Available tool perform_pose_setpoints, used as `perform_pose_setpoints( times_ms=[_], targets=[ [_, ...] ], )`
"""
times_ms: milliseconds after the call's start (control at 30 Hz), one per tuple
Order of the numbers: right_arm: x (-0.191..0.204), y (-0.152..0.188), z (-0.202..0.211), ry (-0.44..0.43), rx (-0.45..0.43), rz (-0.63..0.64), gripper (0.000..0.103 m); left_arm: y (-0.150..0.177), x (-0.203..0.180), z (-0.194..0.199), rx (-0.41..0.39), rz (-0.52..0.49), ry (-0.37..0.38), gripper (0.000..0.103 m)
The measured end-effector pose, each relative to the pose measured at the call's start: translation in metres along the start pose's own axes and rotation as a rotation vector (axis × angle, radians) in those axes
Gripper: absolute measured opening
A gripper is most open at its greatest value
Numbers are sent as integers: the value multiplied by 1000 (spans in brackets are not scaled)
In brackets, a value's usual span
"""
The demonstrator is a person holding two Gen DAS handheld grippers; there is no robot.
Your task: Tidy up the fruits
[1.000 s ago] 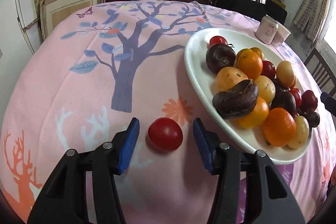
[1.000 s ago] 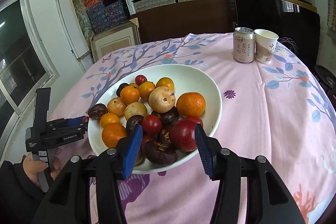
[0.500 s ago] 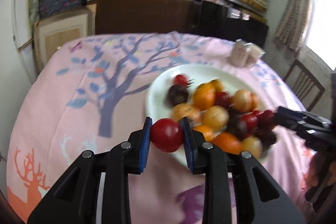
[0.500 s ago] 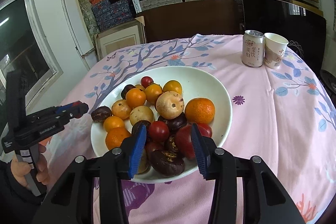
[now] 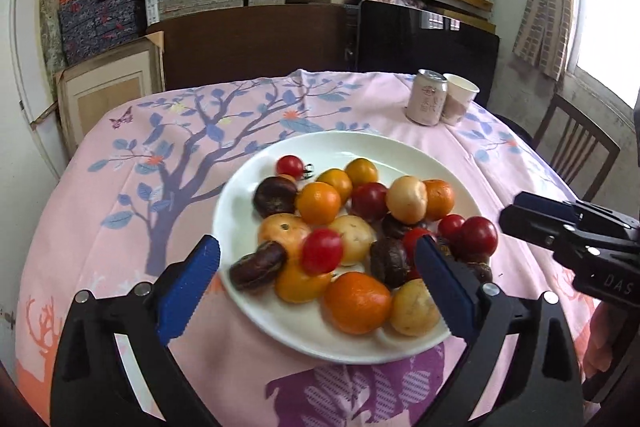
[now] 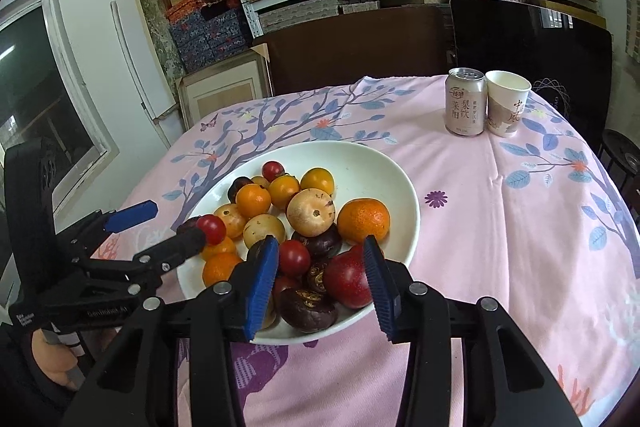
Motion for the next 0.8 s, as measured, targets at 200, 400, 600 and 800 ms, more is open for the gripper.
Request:
perform_pose_setpoints(
  times_ms=[200,400,600,800],
  targets=[
    [-5,21,20,-13,5,-16,53,30,21,31,23,28,-107,96],
    [8,59,82,14,-24,33,67,62,1,106,-33,41,-154,98],
    [26,95,191,55,-149,61,100,100,-39,219,-130,46,-202,98],
    [43,138,258,43,-141,56,100,146,-66,290,-141,122,-120,98]
  ],
)
Point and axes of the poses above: each gripper's, at about its wrist camera, not at the fingertips, and z roughly against the way its jaws point, x to its left, y to its underside, the point moved 1 cm from there along -z, roughly the way its jaws point
